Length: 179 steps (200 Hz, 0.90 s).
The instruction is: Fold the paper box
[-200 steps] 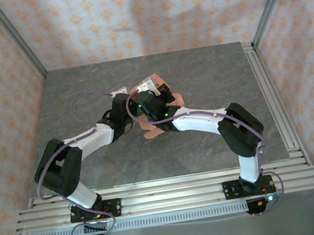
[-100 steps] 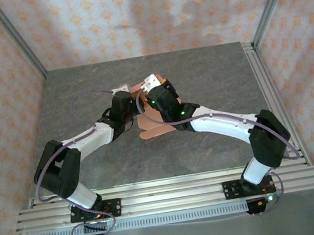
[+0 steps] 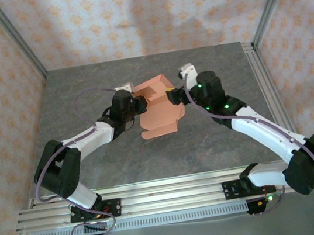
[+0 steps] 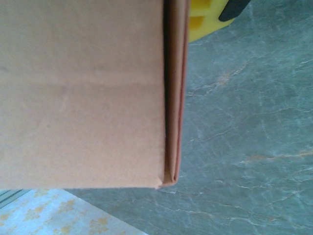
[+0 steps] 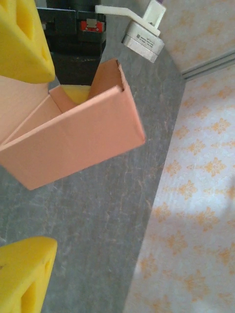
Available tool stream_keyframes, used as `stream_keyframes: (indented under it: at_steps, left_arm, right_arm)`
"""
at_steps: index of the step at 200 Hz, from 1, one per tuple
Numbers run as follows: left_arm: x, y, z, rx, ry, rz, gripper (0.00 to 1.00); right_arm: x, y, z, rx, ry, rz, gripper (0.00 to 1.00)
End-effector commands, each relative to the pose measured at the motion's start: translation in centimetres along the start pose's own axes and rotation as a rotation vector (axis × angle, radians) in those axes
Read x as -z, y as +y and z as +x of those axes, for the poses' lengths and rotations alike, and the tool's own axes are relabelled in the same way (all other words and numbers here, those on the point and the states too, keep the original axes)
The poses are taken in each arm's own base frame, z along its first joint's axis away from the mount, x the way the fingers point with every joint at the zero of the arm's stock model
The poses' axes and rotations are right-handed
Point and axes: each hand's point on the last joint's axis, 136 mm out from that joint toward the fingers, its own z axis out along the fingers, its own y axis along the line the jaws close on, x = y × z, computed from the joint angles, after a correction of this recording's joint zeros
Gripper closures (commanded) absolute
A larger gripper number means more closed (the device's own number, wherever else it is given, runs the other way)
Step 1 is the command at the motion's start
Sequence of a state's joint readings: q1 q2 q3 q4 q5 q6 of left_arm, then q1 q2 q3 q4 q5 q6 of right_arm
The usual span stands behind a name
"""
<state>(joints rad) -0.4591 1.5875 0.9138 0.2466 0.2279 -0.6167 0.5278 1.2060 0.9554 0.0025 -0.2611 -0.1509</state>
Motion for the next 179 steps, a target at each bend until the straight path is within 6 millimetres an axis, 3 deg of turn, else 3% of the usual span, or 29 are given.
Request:
stream_keyframes:
  at_steps: [1, 16, 35, 91, 110, 130, 179]
  left_arm:
    - [-0.4, -1.0, -1.3, 0.052, -0.021, 0.064, 1.0]
    - [-0.4, 0.3, -1.5, 0.144, -0.023, 0.028, 1.0]
    - [-0.4, 2.1, -1.6, 0.329, -0.041, -0.024, 1.0]
    - [0.6, 6.5, 1.6, 0.875, -0.107, -0.176, 1.0]
    - [0.7, 7.2, 2.7, 1.036, -0.118, -0.21, 1.0]
    - [0.4, 6.4, 2.4, 1.148, -0.121, -0.171, 1.0]
    - [-0.1, 6.0, 2.7, 1.251, -0.095, -0.228, 1.0]
  right_arm:
    - [1.4, 0.3, -0.3, -0.189, -0.055, -0.142, 0.19]
    - [2.0, -1.3, -0.1, -0.288, -0.086, -0.135, 0.19]
    - [2.8, -2.0, 0.2, -0.334, -0.113, -0.112, 0.19]
    - [4.1, -2.4, 1.8, -0.4, -0.177, 0.006, 0.16]
    - [3.9, -1.2, 2.3, -0.384, -0.202, 0.043, 0.16]
    - [3.2, 0.6, 2.8, -0.355, -0.232, 0.066, 0.16]
    - [0.5, 4.7, 3.6, -0.288, -0.268, 0.116, 0.15]
